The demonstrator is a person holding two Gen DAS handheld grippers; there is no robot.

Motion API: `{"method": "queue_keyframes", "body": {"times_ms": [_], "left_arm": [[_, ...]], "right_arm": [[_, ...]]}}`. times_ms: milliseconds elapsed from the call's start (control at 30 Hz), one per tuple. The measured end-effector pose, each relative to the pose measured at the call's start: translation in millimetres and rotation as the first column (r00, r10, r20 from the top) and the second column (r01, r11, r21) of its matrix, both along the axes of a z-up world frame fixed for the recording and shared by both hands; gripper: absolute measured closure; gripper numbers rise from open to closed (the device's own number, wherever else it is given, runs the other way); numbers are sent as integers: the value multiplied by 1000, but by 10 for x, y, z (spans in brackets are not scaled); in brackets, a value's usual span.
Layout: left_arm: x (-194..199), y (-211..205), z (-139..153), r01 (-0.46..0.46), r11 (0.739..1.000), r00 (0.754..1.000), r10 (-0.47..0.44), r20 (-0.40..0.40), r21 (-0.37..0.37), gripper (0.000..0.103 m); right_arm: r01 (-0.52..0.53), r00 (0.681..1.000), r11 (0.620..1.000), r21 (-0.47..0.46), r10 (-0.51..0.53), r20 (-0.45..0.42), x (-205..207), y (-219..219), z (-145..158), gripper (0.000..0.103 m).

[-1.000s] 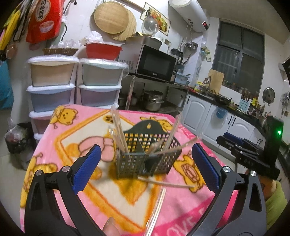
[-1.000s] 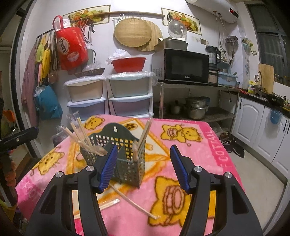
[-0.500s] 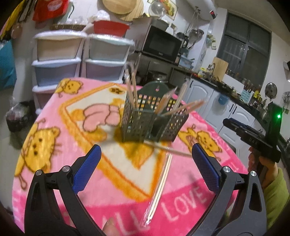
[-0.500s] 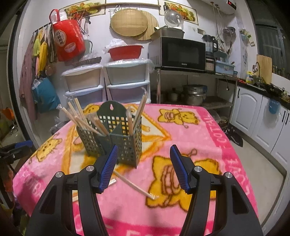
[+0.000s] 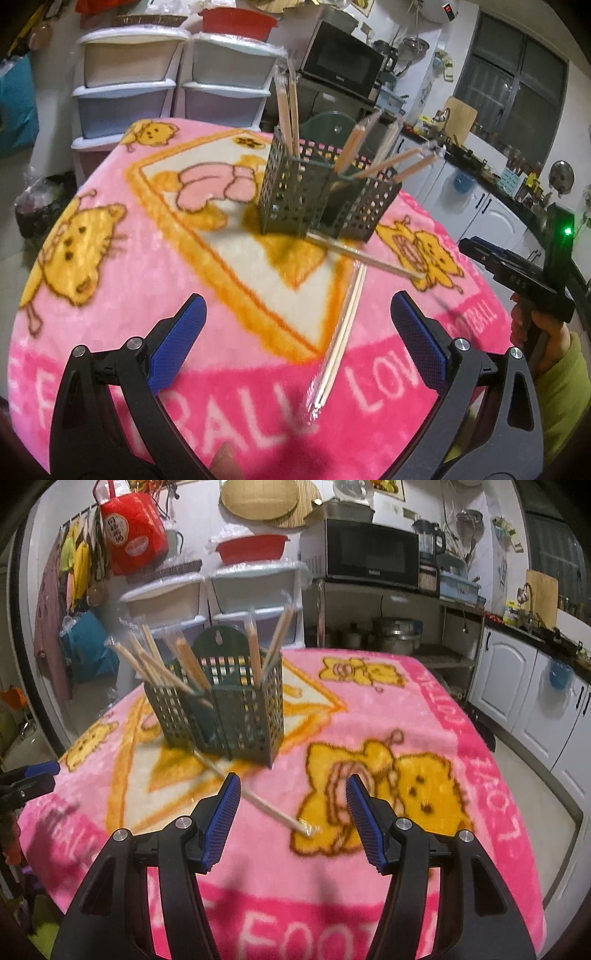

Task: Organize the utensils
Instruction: 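Lower the right tool onto a wrapped chopstick pair and close on it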

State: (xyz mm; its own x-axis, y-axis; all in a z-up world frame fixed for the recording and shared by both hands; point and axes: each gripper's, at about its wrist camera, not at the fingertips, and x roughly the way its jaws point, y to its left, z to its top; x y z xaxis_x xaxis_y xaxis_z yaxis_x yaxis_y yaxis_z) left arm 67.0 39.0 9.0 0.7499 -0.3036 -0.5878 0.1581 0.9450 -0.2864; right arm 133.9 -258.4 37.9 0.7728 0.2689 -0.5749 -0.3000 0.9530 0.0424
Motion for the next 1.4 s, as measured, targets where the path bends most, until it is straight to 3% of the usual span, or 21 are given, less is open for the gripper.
{"method": "queue_keyframes", "body": {"times_ms": [500, 900, 1167, 1400], "left_arm": [[-148, -279, -460, 91, 995, 987, -85, -133, 37, 22], [-212, -361, -644, 118, 988, 979, -98, -176, 105, 49], [-191, -366, -664, 123, 982, 979, -96, -180, 145, 81], [-229, -420, -662, 148, 975, 975, -116, -188, 164, 87]], "right_arm": [[-7, 989, 1000, -23, 3, -145, 168, -47, -492, 46], [-61, 967, 996, -66, 42, -249, 548, 69, -736, 46], [-73, 960, 995, -64, 53, -275, 666, 95, -819, 49], [-69, 962, 996, -63, 49, -270, 672, 109, -815, 62]]}}
